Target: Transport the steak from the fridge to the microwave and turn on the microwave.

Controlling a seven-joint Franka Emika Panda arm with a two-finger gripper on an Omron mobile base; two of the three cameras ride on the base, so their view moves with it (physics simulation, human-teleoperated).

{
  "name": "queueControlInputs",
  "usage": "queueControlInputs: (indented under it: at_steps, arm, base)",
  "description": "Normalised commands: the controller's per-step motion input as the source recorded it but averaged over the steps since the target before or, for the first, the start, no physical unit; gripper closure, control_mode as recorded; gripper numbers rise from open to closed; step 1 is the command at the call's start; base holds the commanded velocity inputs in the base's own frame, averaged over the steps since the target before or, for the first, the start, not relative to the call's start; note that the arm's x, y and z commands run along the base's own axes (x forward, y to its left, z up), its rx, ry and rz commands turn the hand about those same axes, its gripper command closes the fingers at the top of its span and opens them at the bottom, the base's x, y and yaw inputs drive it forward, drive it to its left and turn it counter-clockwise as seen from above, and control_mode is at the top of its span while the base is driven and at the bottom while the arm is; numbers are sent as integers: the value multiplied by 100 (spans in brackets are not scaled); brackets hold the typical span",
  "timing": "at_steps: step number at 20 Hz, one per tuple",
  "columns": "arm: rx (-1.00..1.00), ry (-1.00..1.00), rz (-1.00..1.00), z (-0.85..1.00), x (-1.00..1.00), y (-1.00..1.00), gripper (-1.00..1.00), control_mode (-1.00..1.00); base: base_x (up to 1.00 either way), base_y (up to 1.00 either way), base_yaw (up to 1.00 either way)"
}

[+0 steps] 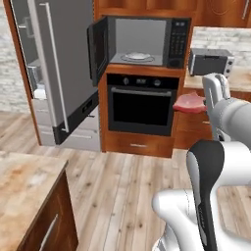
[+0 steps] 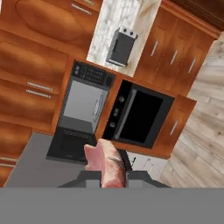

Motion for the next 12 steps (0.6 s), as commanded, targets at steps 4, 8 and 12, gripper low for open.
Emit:
queueControlInputs:
  at_steps: [4,8,12]
  arm:
    - [0,0,0,0,0,0,100,100]
    - [0,0,0,0,0,0,100,100]
    - [0,0,0,0,0,0,100,100]
  base:
    - [96,-53,16]
    - [89,-55,13]
    - [81,-55,9]
